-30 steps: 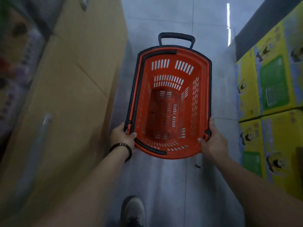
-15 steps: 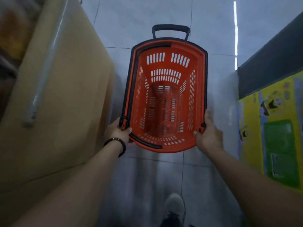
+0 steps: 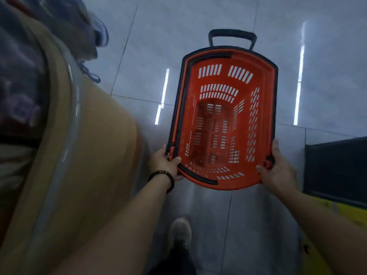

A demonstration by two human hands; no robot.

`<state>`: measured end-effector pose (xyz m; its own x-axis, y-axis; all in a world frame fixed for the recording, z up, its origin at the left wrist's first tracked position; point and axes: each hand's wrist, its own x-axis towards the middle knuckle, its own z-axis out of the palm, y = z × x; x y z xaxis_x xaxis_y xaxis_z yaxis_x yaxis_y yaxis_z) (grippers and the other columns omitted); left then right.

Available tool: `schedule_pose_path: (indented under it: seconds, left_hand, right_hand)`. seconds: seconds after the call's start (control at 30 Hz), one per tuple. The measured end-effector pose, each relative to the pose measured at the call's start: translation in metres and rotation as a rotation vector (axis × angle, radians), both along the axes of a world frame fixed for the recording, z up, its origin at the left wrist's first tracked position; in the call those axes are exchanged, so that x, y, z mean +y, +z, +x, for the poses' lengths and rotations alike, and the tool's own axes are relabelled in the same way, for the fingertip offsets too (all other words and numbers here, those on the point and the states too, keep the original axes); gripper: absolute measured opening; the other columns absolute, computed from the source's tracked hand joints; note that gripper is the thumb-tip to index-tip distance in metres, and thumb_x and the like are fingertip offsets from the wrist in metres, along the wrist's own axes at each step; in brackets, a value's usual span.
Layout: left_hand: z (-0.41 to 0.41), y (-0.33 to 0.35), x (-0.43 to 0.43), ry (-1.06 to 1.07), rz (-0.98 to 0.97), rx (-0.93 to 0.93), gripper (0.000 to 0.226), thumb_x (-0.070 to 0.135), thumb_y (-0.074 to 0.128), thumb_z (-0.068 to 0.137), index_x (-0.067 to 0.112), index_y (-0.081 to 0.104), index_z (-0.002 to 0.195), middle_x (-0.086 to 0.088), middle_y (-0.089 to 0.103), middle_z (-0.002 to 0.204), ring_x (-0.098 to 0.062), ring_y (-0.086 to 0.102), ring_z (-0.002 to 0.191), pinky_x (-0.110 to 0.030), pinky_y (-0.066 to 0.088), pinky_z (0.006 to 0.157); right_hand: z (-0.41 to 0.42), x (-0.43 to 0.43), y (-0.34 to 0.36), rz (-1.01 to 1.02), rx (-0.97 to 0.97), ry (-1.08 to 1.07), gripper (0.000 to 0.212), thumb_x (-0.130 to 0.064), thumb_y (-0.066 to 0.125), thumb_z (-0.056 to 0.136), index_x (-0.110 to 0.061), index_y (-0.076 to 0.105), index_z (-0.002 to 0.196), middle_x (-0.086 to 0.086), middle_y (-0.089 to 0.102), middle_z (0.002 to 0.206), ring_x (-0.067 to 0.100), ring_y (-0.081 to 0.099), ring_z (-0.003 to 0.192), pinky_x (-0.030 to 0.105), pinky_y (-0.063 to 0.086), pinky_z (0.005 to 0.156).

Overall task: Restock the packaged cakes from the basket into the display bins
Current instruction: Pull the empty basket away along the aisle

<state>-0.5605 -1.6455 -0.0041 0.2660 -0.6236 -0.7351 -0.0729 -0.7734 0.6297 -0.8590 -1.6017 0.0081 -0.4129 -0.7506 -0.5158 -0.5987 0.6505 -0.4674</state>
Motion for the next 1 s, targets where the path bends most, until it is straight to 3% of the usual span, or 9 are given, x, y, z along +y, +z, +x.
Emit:
schedule_pose_path:
  seconds: [0.1, 0.17, 0.33, 0.47, 0.63, 0.77, 0.9, 1.0]
  left_hand:
    - [-0.016, 0.003, -0.064, 0.007, 0.027, 0.0, 0.046, -0.004, 0.068, 0.095, 0.041, 0.068, 0.087, -0.005, 0.073, 0.1, -0.036, 0.072, 0.085, -0.055, 0.062, 0.054]
    - [-0.029, 0.003, -0.108, 0.016, 0.051, -0.005, 0.038, -0.003, 0.069, 0.095, 0.034, 0.064, 0.101, -0.011, 0.072, 0.108, -0.036, 0.07, 0.084, -0.053, 0.062, 0.051]
    - [-0.062, 0.01, -0.209, 0.065, 0.077, -0.028, 0.047, -0.007, 0.068, 0.094, 0.034, 0.066, 0.117, -0.013, 0.072, 0.104, -0.041, 0.071, 0.091, -0.065, 0.06, 0.059]
    - [-0.085, 0.014, -0.295, 0.087, 0.097, -0.044, 0.055, -0.001, 0.071, 0.095, 0.031, 0.06, 0.138, -0.012, 0.071, 0.114, -0.041, 0.071, 0.093, -0.052, 0.062, 0.05]
    - [-0.105, 0.015, -0.377, 0.103, 0.15, -0.048, 0.057, -0.003, 0.071, 0.094, 0.031, 0.059, 0.138, -0.009, 0.072, 0.108, -0.046, 0.071, 0.093, -0.05, 0.061, 0.049]
    - [-0.109, 0.013, -0.418, 0.06, 0.12, -0.059, 0.055, 0.003, 0.071, 0.096, 0.037, 0.058, 0.136, -0.009, 0.072, 0.107, -0.039, 0.075, 0.081, -0.049, 0.062, 0.051]
    - [-0.117, 0.014, -0.453, -0.033, 0.079, -0.142, 0.042, 0.009, 0.069, 0.098, 0.042, 0.058, 0.12, -0.007, 0.073, 0.103, -0.035, 0.075, 0.083, -0.057, 0.064, 0.063]
    - [-0.115, 0.022, -0.471, -0.253, 0.098, -0.257, 0.041, 0.021, 0.07, 0.098, 0.034, 0.054, 0.134, -0.003, 0.072, 0.103, -0.029, 0.074, 0.087, -0.053, 0.065, 0.078]
  right_hand:
    - [-0.021, -0.063, -0.007, 0.007, -0.054, -0.019, 0.105, -0.015, 0.073, 0.097, -0.046, -0.001, 0.164, 0.005, 0.061, 0.147, 0.026, 0.064, 0.129, 0.047, 0.047, 0.113]
    - [-0.035, -0.105, -0.009, 0.007, -0.054, -0.016, 0.104, -0.015, 0.073, 0.097, -0.045, 0.0, 0.165, 0.006, 0.062, 0.146, 0.025, 0.065, 0.127, 0.043, 0.045, 0.113]
    - [-0.064, -0.207, -0.008, -0.023, -0.059, 0.028, 0.102, -0.017, 0.072, 0.098, -0.041, -0.001, 0.165, 0.008, 0.061, 0.147, 0.028, 0.065, 0.125, 0.042, 0.046, 0.111]
    - [-0.088, -0.298, -0.013, -0.047, -0.02, 0.069, 0.102, -0.017, 0.074, 0.097, -0.038, 0.002, 0.166, 0.01, 0.064, 0.144, 0.031, 0.067, 0.122, 0.041, 0.047, 0.11]
    - [-0.108, -0.377, -0.014, -0.011, -0.01, 0.065, 0.104, -0.019, 0.074, 0.097, -0.042, -0.001, 0.165, 0.008, 0.061, 0.147, 0.03, 0.065, 0.126, 0.045, 0.047, 0.113]
    - [-0.114, -0.422, -0.009, -0.006, 0.023, 0.109, 0.104, -0.021, 0.073, 0.099, -0.04, -0.005, 0.165, 0.009, 0.061, 0.148, 0.031, 0.065, 0.126, 0.045, 0.049, 0.11]
    - [-0.121, -0.467, 0.001, 0.088, 0.032, 0.162, 0.105, -0.022, 0.069, 0.101, -0.038, -0.012, 0.164, 0.01, 0.058, 0.151, 0.031, 0.064, 0.126, 0.043, 0.05, 0.107]
    - [-0.125, -0.489, 0.014, 0.176, 0.015, 0.188, 0.105, -0.027, 0.069, 0.101, -0.036, -0.015, 0.164, 0.01, 0.055, 0.154, 0.033, 0.063, 0.128, 0.043, 0.049, 0.109]
